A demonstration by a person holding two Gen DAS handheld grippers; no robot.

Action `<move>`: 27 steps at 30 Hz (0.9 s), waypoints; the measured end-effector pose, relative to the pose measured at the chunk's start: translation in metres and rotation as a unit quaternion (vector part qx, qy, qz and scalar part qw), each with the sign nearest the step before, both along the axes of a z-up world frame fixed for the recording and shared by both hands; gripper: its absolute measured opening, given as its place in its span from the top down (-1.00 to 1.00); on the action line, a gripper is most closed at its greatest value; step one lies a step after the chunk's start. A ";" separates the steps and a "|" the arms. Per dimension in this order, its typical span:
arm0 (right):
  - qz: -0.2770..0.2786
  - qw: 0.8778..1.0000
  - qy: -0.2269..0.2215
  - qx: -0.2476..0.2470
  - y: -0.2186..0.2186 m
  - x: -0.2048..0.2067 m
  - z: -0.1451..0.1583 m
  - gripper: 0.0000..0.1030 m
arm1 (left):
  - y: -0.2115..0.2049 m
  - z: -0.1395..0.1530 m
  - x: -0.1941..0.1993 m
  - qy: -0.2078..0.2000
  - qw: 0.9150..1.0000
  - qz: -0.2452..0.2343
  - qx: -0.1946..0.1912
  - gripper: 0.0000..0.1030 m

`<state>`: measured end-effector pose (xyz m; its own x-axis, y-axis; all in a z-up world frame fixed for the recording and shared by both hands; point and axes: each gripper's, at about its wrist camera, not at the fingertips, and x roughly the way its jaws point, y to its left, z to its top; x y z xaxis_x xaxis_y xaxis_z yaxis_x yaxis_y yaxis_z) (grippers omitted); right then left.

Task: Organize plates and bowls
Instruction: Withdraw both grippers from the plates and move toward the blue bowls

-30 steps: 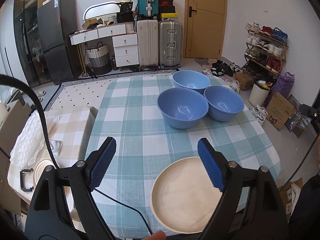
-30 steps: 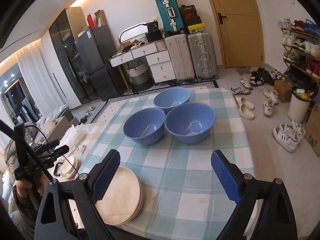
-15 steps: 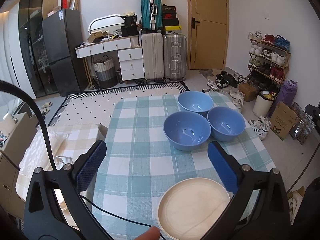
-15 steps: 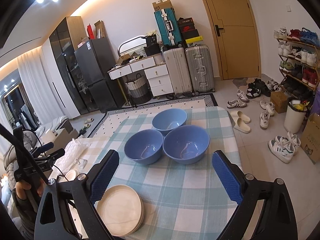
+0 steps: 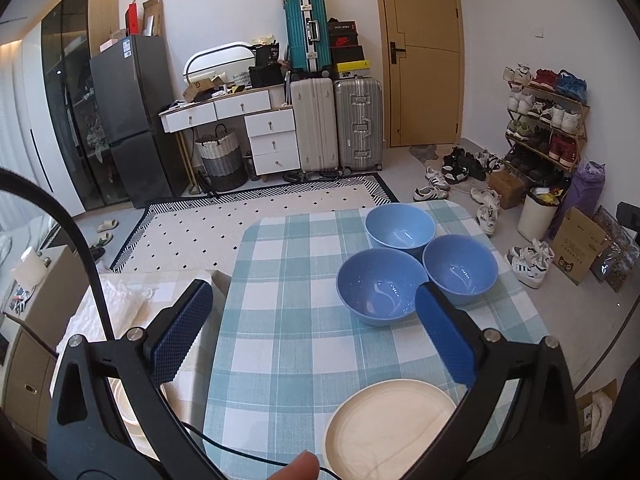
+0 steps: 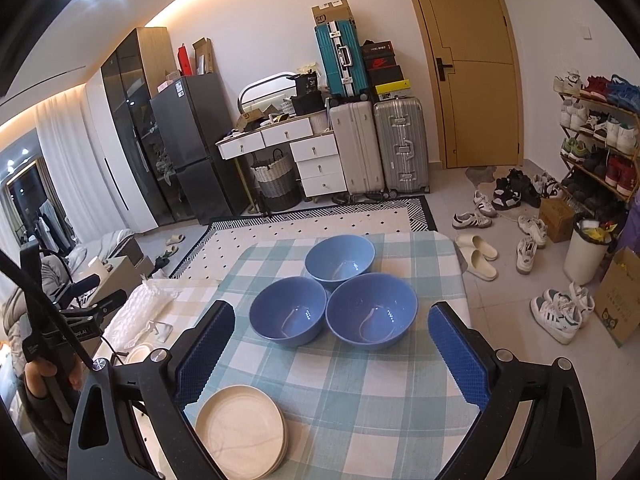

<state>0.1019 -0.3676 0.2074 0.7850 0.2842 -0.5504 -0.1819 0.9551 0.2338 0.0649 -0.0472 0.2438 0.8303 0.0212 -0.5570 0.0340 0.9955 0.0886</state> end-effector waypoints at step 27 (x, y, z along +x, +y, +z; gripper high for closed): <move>0.000 0.998 0.042 -0.045 0.005 0.084 -0.007 -0.92 | -0.045 0.012 0.097 0.050 0.999 -0.018 0.010 -0.95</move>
